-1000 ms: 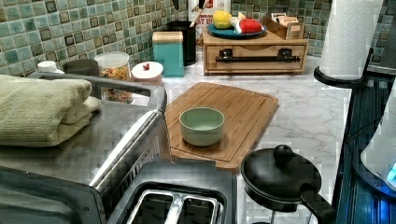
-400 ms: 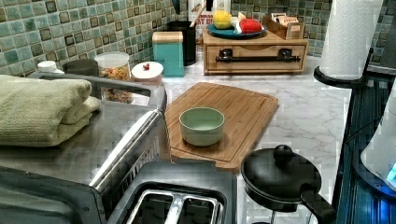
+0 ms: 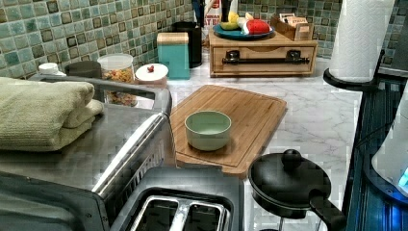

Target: Open the drawer.

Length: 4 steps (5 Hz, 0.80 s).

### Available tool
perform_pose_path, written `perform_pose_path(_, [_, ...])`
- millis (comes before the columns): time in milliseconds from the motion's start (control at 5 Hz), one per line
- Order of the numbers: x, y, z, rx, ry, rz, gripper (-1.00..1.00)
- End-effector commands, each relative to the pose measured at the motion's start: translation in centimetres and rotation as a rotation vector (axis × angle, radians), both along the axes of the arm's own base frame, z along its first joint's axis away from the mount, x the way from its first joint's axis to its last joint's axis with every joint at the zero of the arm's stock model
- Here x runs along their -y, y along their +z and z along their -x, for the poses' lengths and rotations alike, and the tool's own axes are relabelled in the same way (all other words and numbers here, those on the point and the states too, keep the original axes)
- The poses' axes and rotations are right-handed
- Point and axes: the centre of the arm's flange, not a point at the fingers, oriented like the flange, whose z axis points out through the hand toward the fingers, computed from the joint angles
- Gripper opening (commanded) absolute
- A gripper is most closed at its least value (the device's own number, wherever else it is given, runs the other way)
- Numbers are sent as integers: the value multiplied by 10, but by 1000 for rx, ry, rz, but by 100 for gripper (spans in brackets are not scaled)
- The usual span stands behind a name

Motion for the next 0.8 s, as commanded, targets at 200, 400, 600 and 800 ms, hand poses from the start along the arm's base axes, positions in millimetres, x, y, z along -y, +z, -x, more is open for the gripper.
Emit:
perform_pose_path(200, [71,-44,63,5,303,78,100])
perform_pose_path(400, [95,-58,75,22,405,104,100])
perform_pose_path(600, [123,-78,78,53,521,99,100])
perform_pose_path(800, [133,-82,80,44,596,132,100])
